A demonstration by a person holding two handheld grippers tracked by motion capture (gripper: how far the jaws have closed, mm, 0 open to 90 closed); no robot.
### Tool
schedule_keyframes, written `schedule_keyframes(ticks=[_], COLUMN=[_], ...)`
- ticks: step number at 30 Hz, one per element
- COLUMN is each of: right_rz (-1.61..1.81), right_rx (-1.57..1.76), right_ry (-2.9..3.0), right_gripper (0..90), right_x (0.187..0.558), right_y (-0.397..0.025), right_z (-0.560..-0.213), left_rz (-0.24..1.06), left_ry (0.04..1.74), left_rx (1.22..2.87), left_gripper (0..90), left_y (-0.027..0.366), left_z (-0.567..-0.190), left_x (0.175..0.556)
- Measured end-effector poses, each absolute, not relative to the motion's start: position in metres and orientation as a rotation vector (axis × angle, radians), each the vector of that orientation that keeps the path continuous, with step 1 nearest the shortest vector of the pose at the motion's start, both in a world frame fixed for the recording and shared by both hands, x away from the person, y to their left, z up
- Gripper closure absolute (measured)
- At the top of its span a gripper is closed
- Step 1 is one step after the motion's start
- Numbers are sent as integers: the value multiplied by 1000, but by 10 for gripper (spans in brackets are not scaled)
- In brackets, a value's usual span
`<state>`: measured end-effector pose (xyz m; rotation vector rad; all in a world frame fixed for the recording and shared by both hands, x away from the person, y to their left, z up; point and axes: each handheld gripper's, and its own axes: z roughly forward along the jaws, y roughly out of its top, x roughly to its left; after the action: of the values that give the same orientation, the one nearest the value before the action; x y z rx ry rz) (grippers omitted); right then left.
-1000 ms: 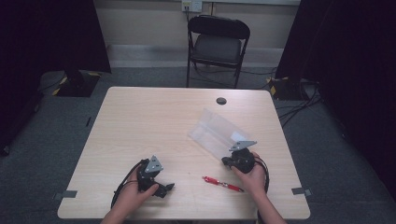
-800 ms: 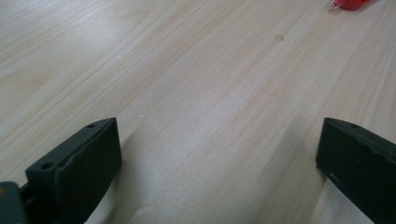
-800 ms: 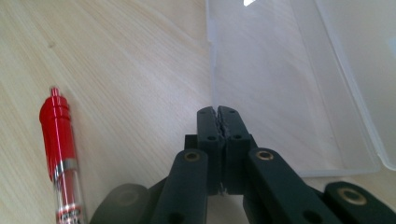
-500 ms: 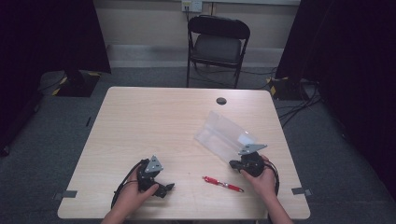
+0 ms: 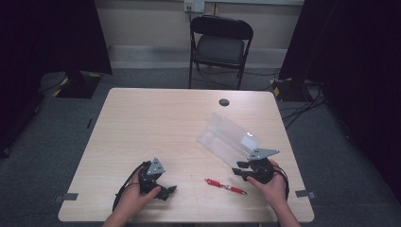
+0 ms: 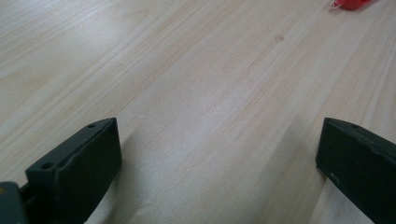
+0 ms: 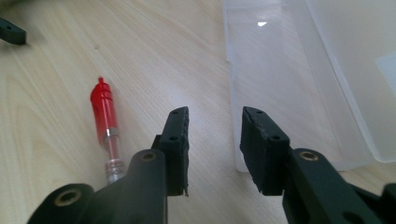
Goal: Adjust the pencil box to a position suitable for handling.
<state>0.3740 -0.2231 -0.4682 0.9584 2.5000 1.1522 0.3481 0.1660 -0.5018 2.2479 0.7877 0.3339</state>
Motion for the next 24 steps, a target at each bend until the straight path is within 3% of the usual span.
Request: schedule_keyframes(ticks=[15,24], right_rz=[1212,1250], right_rx=[1009,1042], right_ry=[2463,2475], right_gripper=[350,277], right_x=[363,360], right_y=[-237,-243], right_z=[-468,-474], left_rz=[334,335], left_ry=[787,787], left_rx=[2248,2249], left_gripper=[0,0], left_y=[166,166], left_z=[-502,-502], left_x=[348,348])
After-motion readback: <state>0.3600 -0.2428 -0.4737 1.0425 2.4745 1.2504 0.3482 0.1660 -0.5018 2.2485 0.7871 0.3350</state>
